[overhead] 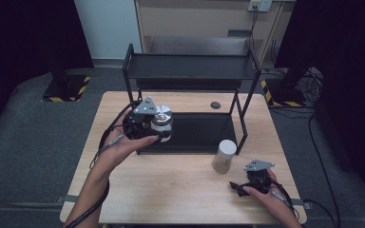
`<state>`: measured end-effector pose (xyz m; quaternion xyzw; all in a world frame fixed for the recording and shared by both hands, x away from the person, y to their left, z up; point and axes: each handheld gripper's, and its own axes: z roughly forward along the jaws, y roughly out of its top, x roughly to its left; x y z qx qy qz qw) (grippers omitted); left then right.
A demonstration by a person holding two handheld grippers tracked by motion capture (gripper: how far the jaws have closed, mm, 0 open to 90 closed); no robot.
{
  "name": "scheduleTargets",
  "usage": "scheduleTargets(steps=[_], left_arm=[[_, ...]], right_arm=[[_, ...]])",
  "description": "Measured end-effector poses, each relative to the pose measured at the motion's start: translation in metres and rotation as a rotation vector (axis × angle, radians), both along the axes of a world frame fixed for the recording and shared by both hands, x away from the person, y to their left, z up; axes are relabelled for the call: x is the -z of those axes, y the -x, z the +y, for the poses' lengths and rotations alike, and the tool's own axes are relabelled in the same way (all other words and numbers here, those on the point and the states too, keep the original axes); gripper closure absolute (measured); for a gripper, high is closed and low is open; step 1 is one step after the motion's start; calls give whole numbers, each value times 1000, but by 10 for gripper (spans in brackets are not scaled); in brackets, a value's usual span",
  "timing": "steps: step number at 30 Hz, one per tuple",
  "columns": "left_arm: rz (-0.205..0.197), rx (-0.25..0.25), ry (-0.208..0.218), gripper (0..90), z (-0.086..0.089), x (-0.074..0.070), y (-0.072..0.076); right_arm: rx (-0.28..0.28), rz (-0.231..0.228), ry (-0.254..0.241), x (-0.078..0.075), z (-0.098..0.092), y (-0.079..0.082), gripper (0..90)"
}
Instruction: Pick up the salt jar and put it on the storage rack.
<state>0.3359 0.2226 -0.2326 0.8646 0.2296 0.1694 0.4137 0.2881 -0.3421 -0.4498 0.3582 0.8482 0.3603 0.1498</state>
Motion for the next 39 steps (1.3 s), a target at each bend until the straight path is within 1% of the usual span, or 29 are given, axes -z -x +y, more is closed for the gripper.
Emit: scheduleTargets(steps=[1, 3, 8, 15, 19, 27, 28, 29, 38, 39], left_arm=[[1, 7, 1, 296, -1, -2, -3], [-2, 16, -12, 297, -5, -8, -7], [-16, 25, -11, 297, -9, -21, -16], [-30, 13, -3, 297, -9, -43, -22], [-37, 0, -9, 297, -10, -56, -24], [-34, -10, -11, 297, -15, -74, -32], [-34, -10, -11, 297, -15, -74, -32], [-35, -6, -18, 296, -16, -79, -36], [-48, -2, -24, 297, -19, -100, -51], [-51, -4, -19, 297, -19, -102, -52]], right_arm=[[-1, 0, 0, 0, 0, 0, 12], [-1, 0, 0, 0, 0, 0, 12], [-2, 0, 0, 0, 0, 0, 12], [-2, -2, -1, 0, 0, 0, 12], [-2, -2, -1, 0, 0, 0, 12], [-3, -1, -1, 0, 0, 0, 12], [-2, -1, -1, 0, 0, 0, 12], [-2, -1, -1, 0, 0, 0, 12], [-6, 0, -2, 0, -1, -1, 14], [-6, 0, -2, 0, -1, -1, 14]])
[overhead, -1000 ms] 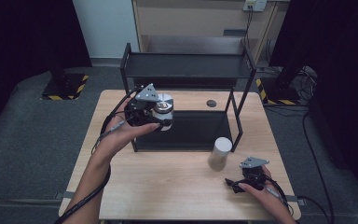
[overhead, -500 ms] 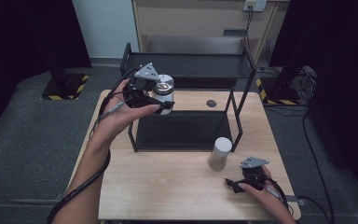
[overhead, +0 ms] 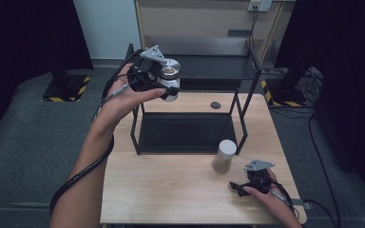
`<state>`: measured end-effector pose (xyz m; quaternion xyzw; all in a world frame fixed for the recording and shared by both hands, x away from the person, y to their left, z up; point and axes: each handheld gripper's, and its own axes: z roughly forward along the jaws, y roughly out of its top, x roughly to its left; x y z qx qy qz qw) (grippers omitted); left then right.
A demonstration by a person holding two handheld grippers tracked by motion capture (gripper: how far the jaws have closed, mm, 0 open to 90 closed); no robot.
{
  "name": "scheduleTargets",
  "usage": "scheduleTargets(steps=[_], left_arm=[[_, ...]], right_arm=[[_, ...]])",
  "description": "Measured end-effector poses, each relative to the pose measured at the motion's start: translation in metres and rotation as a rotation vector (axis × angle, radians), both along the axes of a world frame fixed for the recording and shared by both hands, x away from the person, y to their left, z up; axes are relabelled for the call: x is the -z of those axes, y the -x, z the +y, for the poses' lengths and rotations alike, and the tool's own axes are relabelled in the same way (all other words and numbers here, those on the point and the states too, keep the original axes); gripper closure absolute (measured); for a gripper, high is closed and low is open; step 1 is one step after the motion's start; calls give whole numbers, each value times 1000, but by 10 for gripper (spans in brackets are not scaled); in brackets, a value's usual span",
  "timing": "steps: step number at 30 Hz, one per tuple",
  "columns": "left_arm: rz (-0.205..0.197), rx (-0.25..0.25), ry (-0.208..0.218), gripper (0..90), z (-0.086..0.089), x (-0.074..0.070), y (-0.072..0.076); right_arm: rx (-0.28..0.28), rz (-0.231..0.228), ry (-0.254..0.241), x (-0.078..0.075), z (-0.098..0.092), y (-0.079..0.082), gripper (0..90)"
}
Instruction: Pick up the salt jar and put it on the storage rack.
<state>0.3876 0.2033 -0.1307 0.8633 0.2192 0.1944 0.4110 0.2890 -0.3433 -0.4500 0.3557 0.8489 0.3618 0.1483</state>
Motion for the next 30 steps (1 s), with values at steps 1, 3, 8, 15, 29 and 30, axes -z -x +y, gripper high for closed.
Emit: scheduleTargets(steps=[1, 3, 8, 15, 29, 30], left_arm=[[-3, 1, 2, 297, 0, -2, -1], [-9, -2, 1, 297, -1, -7, -2], [-19, -11, -2, 297, -3, -15, -8], [-24, -16, -3, 297, -6, -21, -16], [-30, -48, 9, 297, -9, -24, -40], [-29, -50, 11, 297, -9, -24, -42]], right_arm=[[0, 0, 0, 0, 0, 0, 14], [0, 0, 0, 0, 0, 0, 14], [0, 0, 0, 0, 0, 0, 15], [-1, 1, 1, 0, 0, 0, 15], [-2, 0, 0, 0, 0, 0, 15], [-2, 0, 0, 0, 0, 0, 15]])
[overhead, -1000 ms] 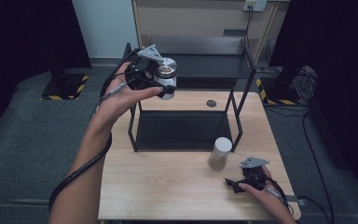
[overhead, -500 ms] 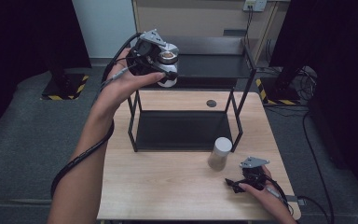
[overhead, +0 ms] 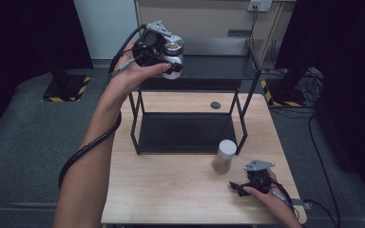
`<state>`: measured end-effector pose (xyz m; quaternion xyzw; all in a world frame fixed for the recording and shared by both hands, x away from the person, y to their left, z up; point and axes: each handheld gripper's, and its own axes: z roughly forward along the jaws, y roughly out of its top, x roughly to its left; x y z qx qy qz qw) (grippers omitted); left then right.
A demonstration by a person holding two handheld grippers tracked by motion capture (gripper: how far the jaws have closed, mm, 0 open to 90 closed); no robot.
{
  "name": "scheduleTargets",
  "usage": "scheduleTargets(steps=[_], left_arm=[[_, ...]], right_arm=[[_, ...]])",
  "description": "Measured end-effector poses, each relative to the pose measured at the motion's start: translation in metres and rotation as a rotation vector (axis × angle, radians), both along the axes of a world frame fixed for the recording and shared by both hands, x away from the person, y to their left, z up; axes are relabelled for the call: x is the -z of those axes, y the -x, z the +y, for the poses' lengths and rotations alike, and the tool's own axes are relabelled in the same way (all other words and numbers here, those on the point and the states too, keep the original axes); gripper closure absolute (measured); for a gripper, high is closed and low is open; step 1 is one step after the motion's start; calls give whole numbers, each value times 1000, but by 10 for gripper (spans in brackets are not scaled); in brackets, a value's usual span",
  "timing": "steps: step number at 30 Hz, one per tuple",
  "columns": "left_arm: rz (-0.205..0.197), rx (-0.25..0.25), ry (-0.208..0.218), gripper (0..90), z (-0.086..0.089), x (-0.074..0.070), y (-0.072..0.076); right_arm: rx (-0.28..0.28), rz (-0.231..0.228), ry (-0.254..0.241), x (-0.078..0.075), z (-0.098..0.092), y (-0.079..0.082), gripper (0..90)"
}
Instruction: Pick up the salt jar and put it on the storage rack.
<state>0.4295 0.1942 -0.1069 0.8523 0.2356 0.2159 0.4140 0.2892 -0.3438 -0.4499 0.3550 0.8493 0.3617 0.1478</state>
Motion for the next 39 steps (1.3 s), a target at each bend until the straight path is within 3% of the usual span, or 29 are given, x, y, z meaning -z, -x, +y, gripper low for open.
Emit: scheduleTargets(steps=[17, 27, 29, 39], left_arm=[[23, -38, 6, 297, 1, 8, -30], [42, -43, 5, 297, 0, 13, -38], [46, -52, -13, 296, -2, 13, -39], [76, -56, 10, 296, 3, 14, -46]], right_arm=[[0, 0, 0, 0, 0, 0, 16], [0, 0, 0, 0, 0, 0, 16], [0, 0, 0, 0, 0, 0, 16], [-1, 0, 0, 0, 0, 0, 16]])
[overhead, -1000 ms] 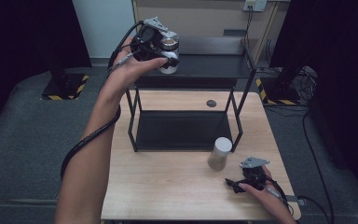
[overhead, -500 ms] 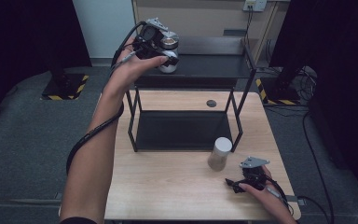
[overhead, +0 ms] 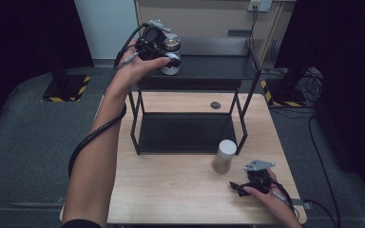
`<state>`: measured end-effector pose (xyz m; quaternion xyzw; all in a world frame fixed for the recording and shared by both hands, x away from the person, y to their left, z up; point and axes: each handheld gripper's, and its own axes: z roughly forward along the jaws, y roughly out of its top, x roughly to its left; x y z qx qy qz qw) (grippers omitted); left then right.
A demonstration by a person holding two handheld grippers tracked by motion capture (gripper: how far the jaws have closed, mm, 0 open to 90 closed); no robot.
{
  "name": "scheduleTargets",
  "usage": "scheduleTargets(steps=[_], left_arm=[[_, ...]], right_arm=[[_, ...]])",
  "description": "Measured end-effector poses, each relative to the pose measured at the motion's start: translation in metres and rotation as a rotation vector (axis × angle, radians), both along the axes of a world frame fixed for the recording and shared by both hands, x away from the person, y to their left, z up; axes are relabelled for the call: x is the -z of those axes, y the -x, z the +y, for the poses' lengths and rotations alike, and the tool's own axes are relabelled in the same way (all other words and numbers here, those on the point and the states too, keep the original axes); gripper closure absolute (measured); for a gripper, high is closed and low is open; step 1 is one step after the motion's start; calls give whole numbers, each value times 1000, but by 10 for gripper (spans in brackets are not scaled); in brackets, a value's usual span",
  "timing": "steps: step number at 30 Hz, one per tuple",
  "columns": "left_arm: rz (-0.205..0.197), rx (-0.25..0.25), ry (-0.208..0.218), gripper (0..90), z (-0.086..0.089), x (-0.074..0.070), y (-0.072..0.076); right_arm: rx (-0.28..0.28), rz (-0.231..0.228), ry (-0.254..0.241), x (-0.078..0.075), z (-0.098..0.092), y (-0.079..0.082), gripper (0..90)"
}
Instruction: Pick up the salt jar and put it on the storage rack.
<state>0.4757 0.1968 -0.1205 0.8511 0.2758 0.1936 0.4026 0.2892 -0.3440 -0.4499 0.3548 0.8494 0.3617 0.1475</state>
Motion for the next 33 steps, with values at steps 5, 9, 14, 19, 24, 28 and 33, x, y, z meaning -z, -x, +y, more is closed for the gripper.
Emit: scheduleTargets(steps=[5, 9, 14, 19, 24, 28, 33], left_arm=[[32, -3, -1, 296, 0, -4, -6], [59, -7, 13, 295, 3, -4, -11], [76, -5, 41, 295, 9, -1, -15], [77, -5, 43, 295, 9, -1, -15], [76, -12, 45, 293, 8, 0, -14], [75, -14, 46, 292, 8, 0, -14], [69, -18, 31, 287, 6, 0, -12]], right_arm=[[-1, 0, 1, 0, 0, 0, 16], [-2, 0, 1, 0, 0, 0, 16], [-3, 1, 0, 0, -1, 0, 17], [-4, 0, 1, 0, -1, 0, 17], [-4, 0, 0, 0, -1, 0, 17], [-4, 0, 1, 0, -1, 0, 17], [-5, 0, 1, 0, -1, 0, 17]])
